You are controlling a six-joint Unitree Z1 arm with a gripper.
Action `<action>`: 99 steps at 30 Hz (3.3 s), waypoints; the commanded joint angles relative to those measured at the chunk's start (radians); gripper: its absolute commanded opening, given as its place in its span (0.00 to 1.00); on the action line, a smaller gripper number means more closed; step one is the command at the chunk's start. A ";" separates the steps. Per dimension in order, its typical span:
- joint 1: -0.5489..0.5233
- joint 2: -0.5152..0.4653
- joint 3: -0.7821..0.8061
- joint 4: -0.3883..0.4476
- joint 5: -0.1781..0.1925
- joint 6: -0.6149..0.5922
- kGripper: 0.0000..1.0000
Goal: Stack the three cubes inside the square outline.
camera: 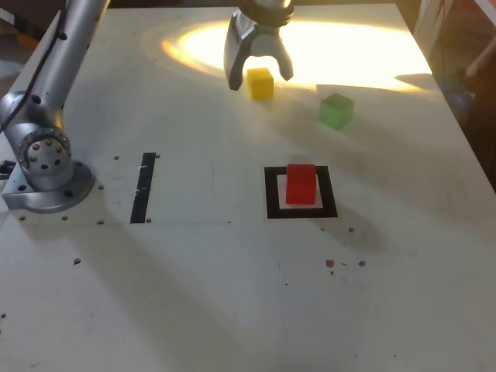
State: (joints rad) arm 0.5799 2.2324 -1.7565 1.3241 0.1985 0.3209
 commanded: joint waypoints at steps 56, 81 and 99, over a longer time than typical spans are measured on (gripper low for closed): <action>-0.778 -0.236 0.065 0.052 -0.113 -0.475 0.16; -0.713 -0.158 0.158 -0.073 -0.111 -0.407 0.16; -0.710 -0.156 0.135 -0.063 -0.088 -0.404 0.49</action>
State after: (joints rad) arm -0.1314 2.0729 -1.6164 1.2554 0.1057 -0.0842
